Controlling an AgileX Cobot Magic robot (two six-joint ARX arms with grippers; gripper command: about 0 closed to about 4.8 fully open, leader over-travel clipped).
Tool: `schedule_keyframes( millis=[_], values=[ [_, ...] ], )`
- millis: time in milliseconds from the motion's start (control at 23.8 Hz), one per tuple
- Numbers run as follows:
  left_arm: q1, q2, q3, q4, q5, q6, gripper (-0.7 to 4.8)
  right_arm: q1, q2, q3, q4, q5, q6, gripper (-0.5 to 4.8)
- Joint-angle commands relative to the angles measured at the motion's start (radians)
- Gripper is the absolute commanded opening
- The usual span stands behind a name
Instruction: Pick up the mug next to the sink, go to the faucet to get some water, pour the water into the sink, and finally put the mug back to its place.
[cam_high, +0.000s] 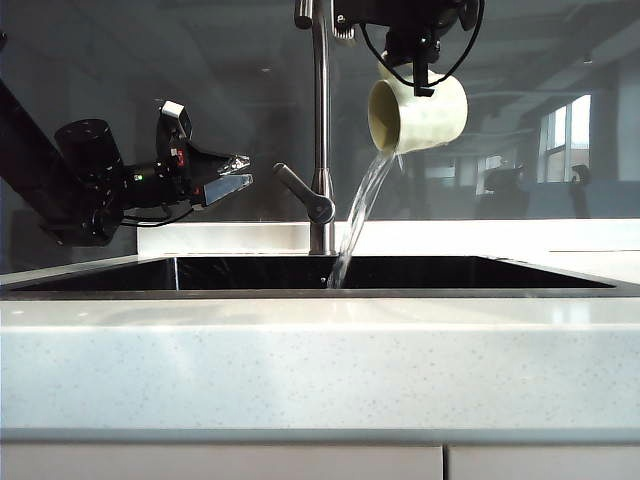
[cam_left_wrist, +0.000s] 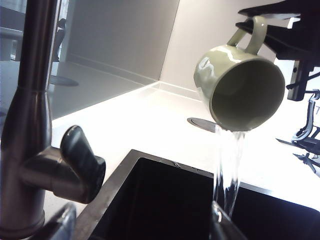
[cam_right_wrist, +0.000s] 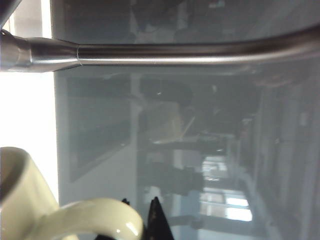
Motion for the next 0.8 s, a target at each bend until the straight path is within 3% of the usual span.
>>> schedule_keyframes(
  millis=[42, 336, 630, 714, 799],
  values=[
    [0.002, -0.006, 0.002, 0.013, -0.003, -0.006, 3.4, 0.008, -0.023, 0.016, 0.071, 0.026, -0.084, -0.01],
    [0.002, -0.006, 0.002, 0.013, -0.003, -0.006, 3.4, 0.014, -0.023, 0.016, 0.071, 0.027, -0.24, -0.01],
    [0.002, -0.006, 0.002, 0.013, -0.003, -0.006, 3.4, 0.02, -0.023, 0.016, 0.071, 0.029, -0.218, -0.01],
    [0.002, -0.006, 0.002, 0.013, -0.003, -0.007, 3.4, 0.019, -0.023, 0.016, 0.071, 0.07, -0.03, -0.01],
    [0.002, -0.006, 0.002, 0.013, -0.003, -0.018, 3.4, 0.011, -0.023, 0.014, 0.064, 0.188, 0.277, -0.01]
  ],
)
